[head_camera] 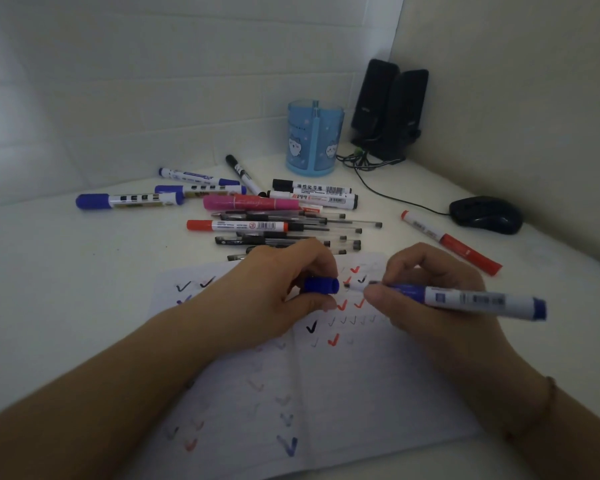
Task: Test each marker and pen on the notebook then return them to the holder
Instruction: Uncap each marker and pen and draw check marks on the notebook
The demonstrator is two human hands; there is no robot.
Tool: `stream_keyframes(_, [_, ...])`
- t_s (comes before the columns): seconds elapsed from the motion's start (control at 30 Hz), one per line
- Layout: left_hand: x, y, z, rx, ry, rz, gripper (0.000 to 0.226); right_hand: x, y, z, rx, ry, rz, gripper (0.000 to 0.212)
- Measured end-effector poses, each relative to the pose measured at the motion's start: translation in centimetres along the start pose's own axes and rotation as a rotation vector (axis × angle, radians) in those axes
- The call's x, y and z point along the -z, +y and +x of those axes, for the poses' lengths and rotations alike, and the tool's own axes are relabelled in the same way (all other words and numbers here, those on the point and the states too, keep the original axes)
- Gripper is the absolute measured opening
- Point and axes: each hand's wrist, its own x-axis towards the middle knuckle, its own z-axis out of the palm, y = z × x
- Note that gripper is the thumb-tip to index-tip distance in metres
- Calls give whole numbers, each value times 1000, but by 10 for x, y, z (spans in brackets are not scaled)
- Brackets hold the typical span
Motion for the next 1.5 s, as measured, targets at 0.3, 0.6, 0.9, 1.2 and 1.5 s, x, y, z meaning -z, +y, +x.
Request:
stream_keyframes(0.3, [0, 0, 1, 17, 116, 4, 29, 10, 8, 3, -20, -79, 306, 17])
stream_keyframes(0.6, [-2, -1, 0, -106, 180, 50, 29, 11, 8, 5, -30, -107, 301, 10])
stream_keyframes(0.9, [-6, 0, -1, -18, 244, -136, 30, 3, 4, 3, -42, -86, 201, 9])
stream_keyframes(1.2, [-9, 5, -2, -35, 205, -85, 30, 3, 6, 3, -47, -118, 210, 13])
stream_keyframes(1.5, [-6, 1, 1, -27, 311, -77, 14, 22, 6, 17, -13, -118, 228, 12])
